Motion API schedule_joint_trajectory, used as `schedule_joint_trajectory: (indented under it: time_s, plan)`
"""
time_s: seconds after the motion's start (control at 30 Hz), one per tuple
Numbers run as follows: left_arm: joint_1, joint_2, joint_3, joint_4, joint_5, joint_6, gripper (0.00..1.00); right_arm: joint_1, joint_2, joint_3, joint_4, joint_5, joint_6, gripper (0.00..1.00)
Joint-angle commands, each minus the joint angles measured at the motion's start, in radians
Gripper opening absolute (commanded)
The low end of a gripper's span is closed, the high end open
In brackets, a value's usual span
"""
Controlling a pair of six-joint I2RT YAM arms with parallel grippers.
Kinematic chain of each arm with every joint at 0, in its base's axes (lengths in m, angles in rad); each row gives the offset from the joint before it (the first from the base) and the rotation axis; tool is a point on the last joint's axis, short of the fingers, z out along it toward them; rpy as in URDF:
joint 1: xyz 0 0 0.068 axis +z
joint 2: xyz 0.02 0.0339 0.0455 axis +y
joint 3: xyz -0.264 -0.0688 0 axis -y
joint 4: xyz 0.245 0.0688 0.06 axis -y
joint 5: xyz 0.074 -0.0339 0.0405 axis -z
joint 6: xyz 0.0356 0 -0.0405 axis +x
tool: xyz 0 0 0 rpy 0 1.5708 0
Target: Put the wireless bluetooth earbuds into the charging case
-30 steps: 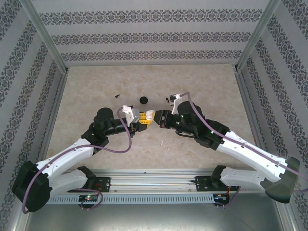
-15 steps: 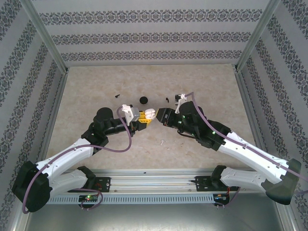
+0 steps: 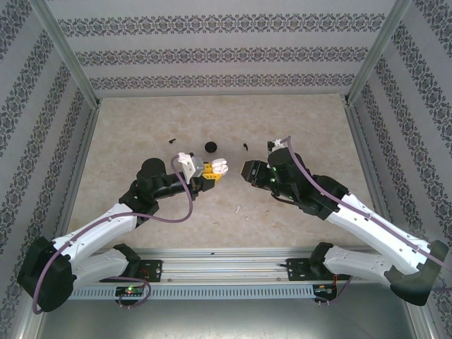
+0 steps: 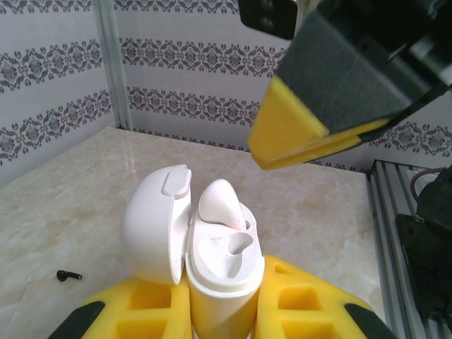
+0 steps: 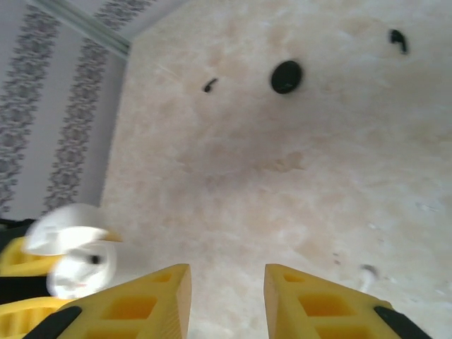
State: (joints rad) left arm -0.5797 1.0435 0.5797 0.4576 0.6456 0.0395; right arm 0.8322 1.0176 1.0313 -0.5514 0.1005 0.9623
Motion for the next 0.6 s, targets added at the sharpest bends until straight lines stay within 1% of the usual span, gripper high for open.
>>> schedule_joint_trajectory:
  time_s: [0.0,0.17,0.27,0.33,0.43,0.5,0.57]
  plan:
    - [0.016,-0.048,-0.037,0.004,-0.025,-0.058,0.13,-0.010,0.028,-0.048,-0.106,-0.011,-0.010,0.32]
    - [0.018,-0.106,-0.079,-0.069,-0.033,-0.066,0.13,-0.010,0.112,-0.173,0.001,-0.080,0.038,0.32]
    - [0.018,-0.143,-0.099,-0.104,-0.046,-0.064,0.13,-0.010,0.182,-0.214,0.065,-0.103,0.064,0.32]
    - [0.017,-0.160,-0.106,-0.128,-0.048,-0.058,0.13,-0.010,0.236,-0.213,0.084,-0.118,0.066,0.34]
    - [0.018,-0.176,-0.115,-0.149,-0.049,-0.055,0.13,-0.018,0.325,-0.195,0.102,-0.158,0.067,0.40]
    - [0.018,-0.182,-0.123,-0.157,-0.048,-0.052,0.13,-0.034,0.382,-0.185,0.116,-0.205,0.070,0.41]
    - [0.018,-0.186,-0.128,-0.155,-0.048,-0.053,0.13,-0.042,0.423,-0.183,0.125,-0.223,0.076,0.41]
